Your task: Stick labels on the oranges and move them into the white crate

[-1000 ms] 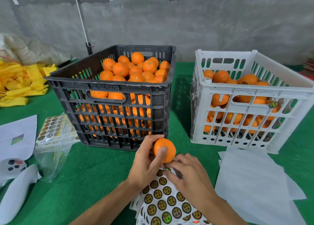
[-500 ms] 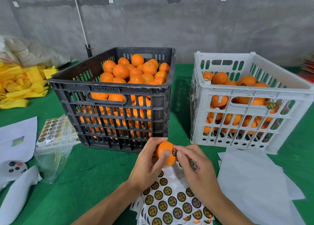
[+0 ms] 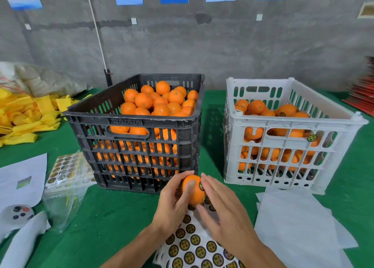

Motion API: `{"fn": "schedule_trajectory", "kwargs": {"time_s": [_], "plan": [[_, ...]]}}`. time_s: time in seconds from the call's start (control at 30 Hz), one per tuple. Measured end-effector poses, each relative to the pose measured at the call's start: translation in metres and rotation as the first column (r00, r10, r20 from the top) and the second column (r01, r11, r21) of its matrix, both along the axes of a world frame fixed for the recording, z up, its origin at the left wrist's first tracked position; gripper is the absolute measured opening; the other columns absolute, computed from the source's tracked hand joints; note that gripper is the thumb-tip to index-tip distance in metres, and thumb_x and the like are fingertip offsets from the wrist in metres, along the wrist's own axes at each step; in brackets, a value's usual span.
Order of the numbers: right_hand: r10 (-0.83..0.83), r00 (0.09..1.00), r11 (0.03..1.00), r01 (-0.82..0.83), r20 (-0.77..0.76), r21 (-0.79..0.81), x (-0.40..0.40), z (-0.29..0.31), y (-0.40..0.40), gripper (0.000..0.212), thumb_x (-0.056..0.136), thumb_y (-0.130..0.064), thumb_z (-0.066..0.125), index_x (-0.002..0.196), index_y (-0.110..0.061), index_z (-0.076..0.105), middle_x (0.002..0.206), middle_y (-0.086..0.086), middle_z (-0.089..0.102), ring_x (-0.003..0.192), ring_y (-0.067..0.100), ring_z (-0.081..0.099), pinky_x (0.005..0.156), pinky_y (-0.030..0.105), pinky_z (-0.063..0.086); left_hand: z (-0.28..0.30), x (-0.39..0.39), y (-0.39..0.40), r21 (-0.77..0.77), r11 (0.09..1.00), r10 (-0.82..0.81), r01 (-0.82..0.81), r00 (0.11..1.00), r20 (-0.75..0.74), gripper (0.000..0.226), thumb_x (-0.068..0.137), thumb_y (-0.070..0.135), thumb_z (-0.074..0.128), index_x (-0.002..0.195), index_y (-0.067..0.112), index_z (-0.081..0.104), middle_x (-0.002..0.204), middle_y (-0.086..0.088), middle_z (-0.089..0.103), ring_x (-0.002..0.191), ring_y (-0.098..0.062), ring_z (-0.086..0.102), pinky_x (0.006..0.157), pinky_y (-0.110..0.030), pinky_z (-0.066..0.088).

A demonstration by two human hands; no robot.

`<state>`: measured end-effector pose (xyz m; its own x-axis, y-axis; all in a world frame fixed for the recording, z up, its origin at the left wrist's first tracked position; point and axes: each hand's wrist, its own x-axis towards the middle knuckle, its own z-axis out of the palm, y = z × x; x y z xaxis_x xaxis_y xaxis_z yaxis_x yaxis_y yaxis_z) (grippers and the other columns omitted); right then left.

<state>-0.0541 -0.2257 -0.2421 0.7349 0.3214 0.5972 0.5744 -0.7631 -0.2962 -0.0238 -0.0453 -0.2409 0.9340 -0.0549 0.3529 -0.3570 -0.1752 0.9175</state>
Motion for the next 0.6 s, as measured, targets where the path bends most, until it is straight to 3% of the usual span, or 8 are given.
{"fn": "schedule_trajectory", "kwargs": {"time_s": [0.17,0.3,0.37,0.43,0.5,0.6], "plan": [[-0.103,0.971,0.994,0.105,0.218,0.002,0.003,0.025,0.004,0.073,0.1,-0.052,0.056,0.156,-0.008,0.038,0.163,0.002,0.035,0.15,0.015,0.035,0.117,0.037,0.041,0.044,-0.012,-0.018,-0.143,0.987,-0.083,0.076,0.996,-0.045,0.044,0.105,0.047,0.053,0.141,0.024,0.062,0.131,0.008,0.07,0.12,-0.018,0.068,0.099,-0.047,0.058],[-0.167,0.863,0.986,0.158,0.477,0.059,0.018,0.072,-0.01,0.061,0.107,-0.04,0.051,0.155,-0.005,0.036,0.162,0.012,0.037,0.15,0.024,0.036,0.117,0.046,0.04,0.109,-0.008,-0.049,-0.045,0.98,-0.194,0.196,0.98,0.033,0.055,0.102,0.053,0.043,0.155,0.036,0.044,0.149,0.027,0.052,0.138,0.006,0.048,0.114,-0.019,0.042],[-0.233,0.812,0.973,0.19,0.535,0.134,0.028,0.106,-0.024,0.058,0.108,-0.03,0.048,0.157,-0.004,0.03,0.163,0.014,0.033,0.152,0.026,0.031,0.12,0.048,0.035,0.153,0.003,-0.073,0.023,0.972,-0.236,0.235,0.967,0.093,0.056,0.105,0.05,0.04,0.159,0.038,0.036,0.155,0.029,0.041,0.139,0.015,0.038,0.113,-0.006,0.033],[-0.321,0.752,0.947,0.253,0.576,0.198,0.039,0.141,-0.039,0.055,0.106,-0.018,0.052,0.155,0.0,0.035,0.163,0.017,0.034,0.153,0.028,0.03,0.12,0.051,0.034,0.191,0.02,-0.098,0.063,0.96,-0.28,0.273,0.943,0.178,0.054,0.109,0.039,0.039,0.162,0.03,0.033,0.16,0.019,0.038,0.144,0.011,0.035,0.114,-0.005,0.027],[-0.411,0.709,0.91,0.354,0.574,0.214,0.051,0.17,-0.053,0.056,0.101,-0.007,0.059,0.152,0.002,0.04,0.161,0.018,0.036,0.153,0.031,0.03,0.119,0.054,0.034,0.221,0.04,-0.121,0.14,0.952,-0.301,0.273,0.92,0.252,0.049,0.112,0.025,0.038,0.161,0.021,0.035,0.164,0.008,0.037,0.15,0.002,0.033,0.122,-0.013,0.023],[-0.473,0.732,0.873,0.465,0.49,0.148,0.067,0.198,-0.064,0.057,0.092,0.0,0.068,0.145,0.002,0.051,0.155,0.017,0.046,0.148,0.034,0.037,0.119,0.056,0.034,0.245,0.071,-0.138,0.228,0.952,-0.264,0.204,0.924,0.277,0.043,0.11,0.006,0.04,0.151,0.012,0.05,0.156,-0.002,0.048,0.146,-0.011,0.042,0.121,-0.02,0.03]]}}
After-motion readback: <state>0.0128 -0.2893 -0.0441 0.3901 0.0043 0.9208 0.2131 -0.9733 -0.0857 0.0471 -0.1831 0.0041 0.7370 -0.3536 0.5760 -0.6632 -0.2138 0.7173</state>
